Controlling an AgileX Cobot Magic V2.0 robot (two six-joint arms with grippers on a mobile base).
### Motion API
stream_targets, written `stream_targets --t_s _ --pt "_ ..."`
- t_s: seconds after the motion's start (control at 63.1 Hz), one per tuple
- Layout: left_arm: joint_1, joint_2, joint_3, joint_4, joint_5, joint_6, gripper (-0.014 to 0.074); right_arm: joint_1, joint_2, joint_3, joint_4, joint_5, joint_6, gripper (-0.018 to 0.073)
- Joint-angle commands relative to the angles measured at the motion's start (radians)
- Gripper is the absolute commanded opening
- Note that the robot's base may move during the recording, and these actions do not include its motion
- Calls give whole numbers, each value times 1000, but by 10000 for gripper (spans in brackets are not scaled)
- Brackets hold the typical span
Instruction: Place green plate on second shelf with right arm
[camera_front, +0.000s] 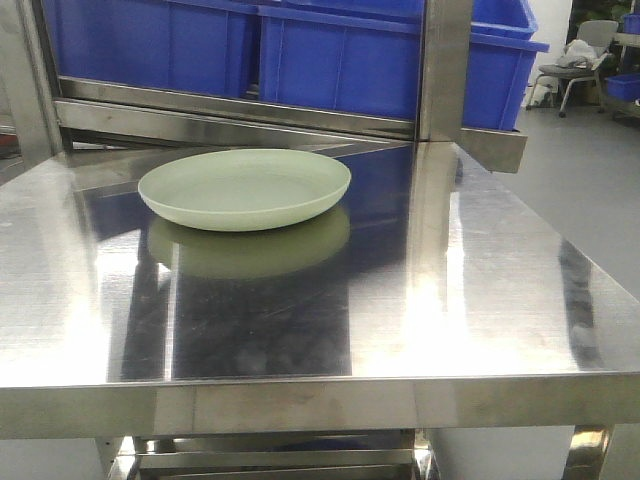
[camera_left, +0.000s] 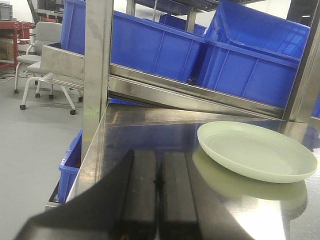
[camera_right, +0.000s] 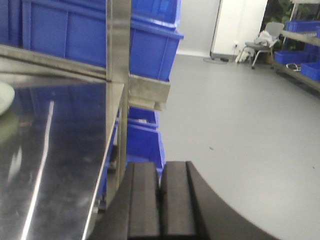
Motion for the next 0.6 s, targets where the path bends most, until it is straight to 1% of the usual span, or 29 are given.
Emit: stream_targets --t_s 0.0,0.079,0.127,0.174,0.238,0.301,0.38,0.46,0.586 --pt "-3 -16 41 -8 -89 -3 130 1 -10 -18 39 -160 21 49" --pt "-3 -16 41 -8 -89 -3 130 1 -10 -18 98 -221 65 49" --pt "-3 -16 41 -8 -89 -3 130 1 -10 -21 147 -245 145 49" --pt "-3 -16 41 -8 -89 -3 130 1 -10 -34 178 -221 218 49" --pt "-3 -16 41 -8 -89 -3 130 4 -9 -81 178 -147 277 49" --pt "-3 -16 41 -8 -89 -3 130 14 -6 -147 162 -61 278 49" --pt "-3 -16 41 -8 -89 -3 130 36 28 -259 110 24 276 49" --pt "-3 -16 41 -8 -89 -3 130 63 105 -350 88 57 276 49" --pt "-3 -16 41 -8 -89 -3 130 130 309 -470 87 86 276 49"
